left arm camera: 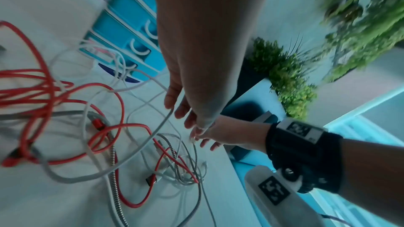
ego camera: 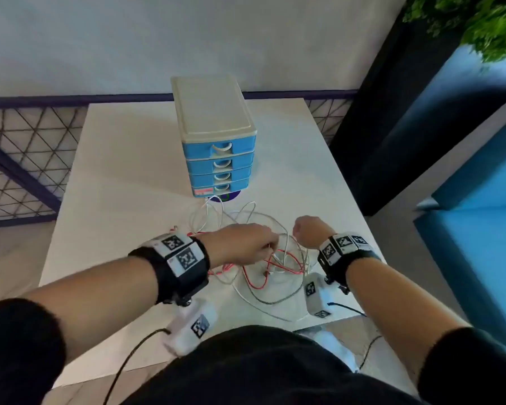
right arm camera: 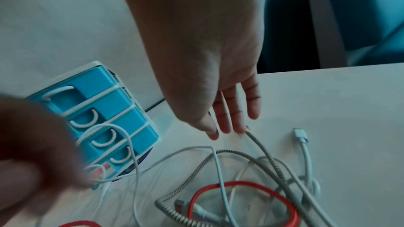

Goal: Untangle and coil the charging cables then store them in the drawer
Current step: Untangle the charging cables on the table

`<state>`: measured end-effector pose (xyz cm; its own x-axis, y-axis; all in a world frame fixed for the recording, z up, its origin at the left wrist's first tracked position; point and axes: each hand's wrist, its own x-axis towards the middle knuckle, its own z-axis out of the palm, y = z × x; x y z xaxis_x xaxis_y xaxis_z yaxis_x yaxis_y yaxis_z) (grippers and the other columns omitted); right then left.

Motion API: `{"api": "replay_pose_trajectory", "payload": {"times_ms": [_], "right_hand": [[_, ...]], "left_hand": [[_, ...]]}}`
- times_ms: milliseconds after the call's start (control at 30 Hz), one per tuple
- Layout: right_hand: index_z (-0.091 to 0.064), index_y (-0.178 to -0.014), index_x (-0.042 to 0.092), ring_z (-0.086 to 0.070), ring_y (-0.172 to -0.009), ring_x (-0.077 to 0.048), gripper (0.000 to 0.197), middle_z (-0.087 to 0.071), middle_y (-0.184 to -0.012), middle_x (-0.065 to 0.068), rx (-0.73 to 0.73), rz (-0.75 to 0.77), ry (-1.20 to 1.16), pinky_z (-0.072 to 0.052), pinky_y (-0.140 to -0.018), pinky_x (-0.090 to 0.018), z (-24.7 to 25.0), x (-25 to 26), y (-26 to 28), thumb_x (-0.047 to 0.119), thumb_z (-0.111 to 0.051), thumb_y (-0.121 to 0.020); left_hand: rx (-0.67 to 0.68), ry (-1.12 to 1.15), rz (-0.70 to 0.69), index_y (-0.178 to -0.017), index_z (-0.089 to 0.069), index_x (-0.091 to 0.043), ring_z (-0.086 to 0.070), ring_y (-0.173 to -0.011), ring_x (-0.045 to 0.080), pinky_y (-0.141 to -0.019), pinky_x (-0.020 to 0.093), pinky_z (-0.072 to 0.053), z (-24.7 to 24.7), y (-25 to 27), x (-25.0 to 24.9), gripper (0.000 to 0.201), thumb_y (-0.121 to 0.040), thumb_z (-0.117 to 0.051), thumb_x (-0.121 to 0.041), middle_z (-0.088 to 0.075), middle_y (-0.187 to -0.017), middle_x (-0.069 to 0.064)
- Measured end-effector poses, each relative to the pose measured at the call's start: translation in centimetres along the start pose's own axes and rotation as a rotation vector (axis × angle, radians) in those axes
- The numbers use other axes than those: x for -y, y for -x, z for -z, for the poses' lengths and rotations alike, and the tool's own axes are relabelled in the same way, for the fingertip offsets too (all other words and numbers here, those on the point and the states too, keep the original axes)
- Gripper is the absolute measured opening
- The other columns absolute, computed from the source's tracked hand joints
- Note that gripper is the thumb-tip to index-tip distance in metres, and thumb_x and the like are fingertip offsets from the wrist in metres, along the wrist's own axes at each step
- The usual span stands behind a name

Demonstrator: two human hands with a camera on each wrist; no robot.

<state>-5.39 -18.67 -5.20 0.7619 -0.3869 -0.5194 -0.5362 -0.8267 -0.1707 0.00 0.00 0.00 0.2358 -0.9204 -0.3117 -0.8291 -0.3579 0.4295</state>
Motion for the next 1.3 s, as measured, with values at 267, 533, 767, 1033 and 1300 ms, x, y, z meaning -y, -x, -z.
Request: {"api": "replay_pose_trajectory", "payload": {"times_ms": [267, 533, 767, 1033, 1300], "right_hand": [[-0.053, -0.126, 0.003, -0.048, -0.122, -0.030, 0.033, -0.049, -0.130, -0.014, -0.086, -0.118, 0.043, -0.044, -0.101, -0.039, -2.8, 0.4, 0.5, 0.014, -0.046, -0.096], [-0.062, -0.109, -0.001, -0.061, -0.105, -0.031, 0.028, -0.064, -0.113, -0.016, -0.031, -0.098, -0.042, -0.049, -0.086, -0.036, -4.3, -1.2, 0.1, 0.006, -0.045, -0.089], [-0.076, -0.091, 0.010, -0.064, -0.086, -0.025, 0.029, -0.071, -0.096, -0.008, -0.222, -0.095, -0.300, -0.051, -0.080, -0.032, -3.8, -1.8, 0.6, -0.001, -0.051, -0.082], [-0.072, -0.076, 0.017, -0.057, -0.056, -0.012, 0.039, -0.069, -0.072, -0.005, -0.294, 0.118, -0.742, -0.040, -0.046, -0.016, 2.4, 1.0, 3.2, -0.004, -0.040, -0.087], [-0.074, -0.097, 0.019, -0.049, -0.080, -0.009, 0.020, -0.052, -0.088, 0.006, -0.177, 0.276, -0.252, -0.031, -0.059, -0.016, 3.8, 3.7, 5.1, 0.032, -0.072, -0.082]], "left_hand": [[0.016, -0.461, 0.038, -0.103, -0.063, -0.005, -0.064, -0.099, 0.035, -0.067, 0.036, -0.043, -2.8, -6.1, -0.1, 0.025, -0.090, -0.041, 0.001, -0.064, -0.107, 0.011], [0.062, -0.415, 0.163, -0.106, -0.062, -0.004, -0.063, -0.097, 0.037, -0.065, 0.035, -0.038, -5.6, -6.6, 1.0, 0.024, -0.091, -0.043, 0.000, -0.058, -0.112, 0.013], [-0.042, 0.157, 0.252, -0.092, -0.058, -0.017, -0.061, -0.091, 0.027, -0.073, 0.034, -0.048, -4.7, -5.5, 3.3, 0.012, -0.084, -0.062, -0.026, -0.064, -0.097, 0.004], [-0.236, 0.907, 0.324, -0.096, -0.040, -0.016, -0.065, -0.076, 0.009, -0.070, 0.025, -0.043, -1.2, -2.3, 4.1, 0.010, -0.100, -0.043, -0.024, -0.073, -0.082, -0.002], [-0.407, 0.916, 0.301, -0.101, -0.041, -0.012, -0.058, -0.072, 0.009, -0.068, 0.016, -0.043, 1.4, -0.9, 3.3, 0.014, -0.100, -0.040, -0.026, -0.066, -0.081, 0.000]]}}
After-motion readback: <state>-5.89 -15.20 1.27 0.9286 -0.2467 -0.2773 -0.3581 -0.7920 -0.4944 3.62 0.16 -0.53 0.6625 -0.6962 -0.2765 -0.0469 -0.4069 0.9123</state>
